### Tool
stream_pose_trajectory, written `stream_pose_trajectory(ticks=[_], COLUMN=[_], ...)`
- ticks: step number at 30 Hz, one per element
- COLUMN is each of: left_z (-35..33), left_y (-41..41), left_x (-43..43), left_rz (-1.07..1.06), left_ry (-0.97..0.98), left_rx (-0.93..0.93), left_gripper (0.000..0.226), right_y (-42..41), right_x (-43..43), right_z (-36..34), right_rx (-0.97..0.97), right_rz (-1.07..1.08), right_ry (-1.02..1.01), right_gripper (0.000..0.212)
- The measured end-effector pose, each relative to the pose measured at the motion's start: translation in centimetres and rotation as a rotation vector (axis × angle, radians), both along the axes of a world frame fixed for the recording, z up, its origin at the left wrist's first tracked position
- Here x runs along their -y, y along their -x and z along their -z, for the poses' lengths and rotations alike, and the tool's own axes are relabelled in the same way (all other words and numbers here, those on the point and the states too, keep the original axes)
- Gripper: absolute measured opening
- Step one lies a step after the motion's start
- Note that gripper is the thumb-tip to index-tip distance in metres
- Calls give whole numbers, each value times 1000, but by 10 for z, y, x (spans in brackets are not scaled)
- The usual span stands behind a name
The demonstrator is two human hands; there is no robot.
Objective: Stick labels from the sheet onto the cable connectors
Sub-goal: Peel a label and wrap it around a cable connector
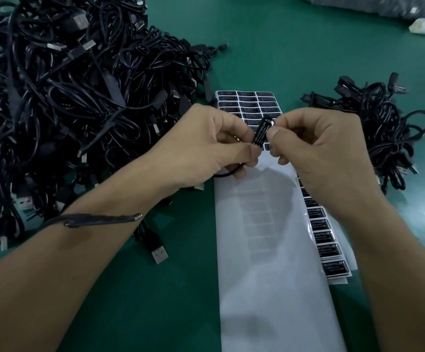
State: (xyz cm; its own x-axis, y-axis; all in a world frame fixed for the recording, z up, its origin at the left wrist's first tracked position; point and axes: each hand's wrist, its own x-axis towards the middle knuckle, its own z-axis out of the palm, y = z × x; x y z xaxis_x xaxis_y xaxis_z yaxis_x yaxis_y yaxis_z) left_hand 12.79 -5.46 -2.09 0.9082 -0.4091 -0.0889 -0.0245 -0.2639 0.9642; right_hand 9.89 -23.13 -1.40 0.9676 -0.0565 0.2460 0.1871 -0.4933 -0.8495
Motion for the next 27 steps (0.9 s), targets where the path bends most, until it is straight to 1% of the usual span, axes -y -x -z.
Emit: stream_pose_trajectory(ticks=[9,17,27], left_z=[0,0,1], left_y=[1,2,2], left_x=[-1,1,1], left_rz=[-4,-11,-23], left_ry=[-5,-11,5], left_rx=[9,20,6], left_gripper=[12,10,2], right_y=[-1,-1,1], right_x=[0,-1,-5], right_z=[2,3,3], right_rx=[23,41,100], right_rz=[7,12,20], right_ry=[18,39,56], right_gripper=[21,20,21])
